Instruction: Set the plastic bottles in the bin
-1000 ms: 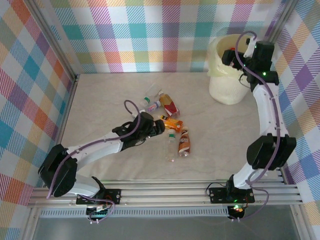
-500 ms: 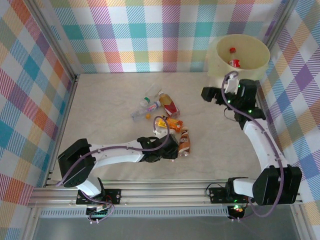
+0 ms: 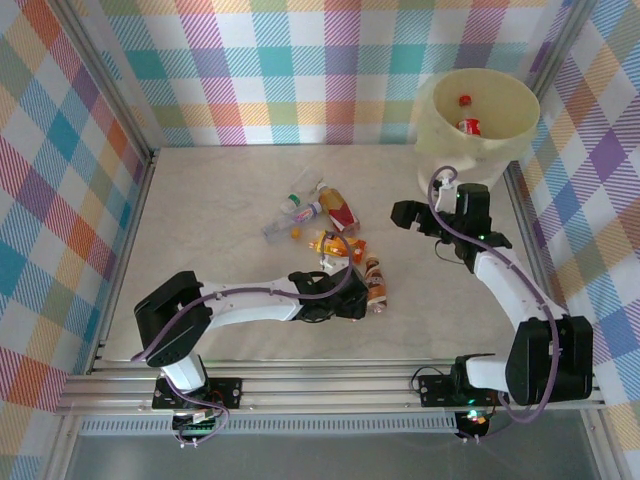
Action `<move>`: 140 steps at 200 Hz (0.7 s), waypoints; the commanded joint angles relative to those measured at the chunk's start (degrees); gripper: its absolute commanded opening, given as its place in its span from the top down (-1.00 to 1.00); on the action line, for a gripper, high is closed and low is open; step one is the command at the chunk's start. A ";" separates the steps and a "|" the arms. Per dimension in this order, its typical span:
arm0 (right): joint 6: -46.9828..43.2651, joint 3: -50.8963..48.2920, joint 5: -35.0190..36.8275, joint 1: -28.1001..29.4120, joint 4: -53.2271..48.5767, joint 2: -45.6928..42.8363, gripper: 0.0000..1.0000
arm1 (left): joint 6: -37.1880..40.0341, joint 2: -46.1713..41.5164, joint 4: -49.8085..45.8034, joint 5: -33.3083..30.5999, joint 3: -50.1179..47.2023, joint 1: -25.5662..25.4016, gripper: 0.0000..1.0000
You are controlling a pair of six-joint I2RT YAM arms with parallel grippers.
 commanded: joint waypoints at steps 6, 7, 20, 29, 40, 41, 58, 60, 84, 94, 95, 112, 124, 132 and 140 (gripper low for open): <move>0.52 1.77 0.09 0.56 2.01 0.68 -0.99 | 1.52 1.54 -0.36 1.44 0.73 -0.20 -1.00; 0.58 1.76 0.09 0.55 2.03 0.75 -0.99 | 1.50 1.64 -0.40 1.50 0.73 -0.18 -1.00; 0.72 1.68 0.31 0.74 1.94 0.94 -0.99 | 1.13 2.70 -0.91 2.32 1.21 0.32 -1.00; 0.77 1.59 0.43 0.88 1.94 1.17 -0.99 | 0.97 3.38 -0.88 3.29 1.42 0.61 -1.00; 0.78 1.59 0.59 0.92 1.85 1.30 -0.99 | 1.24 4.14 -0.27 4.43 1.65 0.81 -1.00; 0.78 1.59 0.60 0.88 1.85 1.30 -0.99 | 1.32 4.17 -0.22 4.53 1.67 0.81 -0.99; 0.78 1.59 0.79 1.10 1.53 1.52 -0.99 | 1.81 4.84 0.22 5.40 2.04 0.90 -0.95; 0.78 1.59 0.81 1.10 1.51 1.49 -0.99 | 1.89 4.82 0.19 5.35 2.05 0.90 -0.94; 0.66 1.59 1.04 1.19 1.05 1.49 -0.99 | 2.27 4.75 0.68 5.49 2.00 0.90 -0.81; 0.69 1.59 1.07 1.24 1.03 1.64 -0.99 | 2.27 4.51 0.82 5.40 1.76 0.88 -0.74; 0.69 1.59 1.06 1.26 1.05 1.64 -0.99 | 2.23 4.48 0.85 5.41 1.73 0.89 -0.73; 0.71 1.50 0.89 1.45 1.10 1.65 -0.99 | 1.99 3.59 1.22 4.85 0.97 0.90 -0.59; 0.68 1.50 0.56 1.60 1.31 1.74 -0.99 | 1.91 2.66 1.80 4.26 -0.02 0.90 -0.46; 0.69 1.41 0.31 1.84 1.73 1.73 -0.99 | 1.83 1.85 2.31 3.60 -0.76 0.90 -0.41; 0.69 1.24 -0.06 2.03 2.45 1.83 -0.99 | 1.85 0.91 2.90 2.77 -1.57 0.90 -0.36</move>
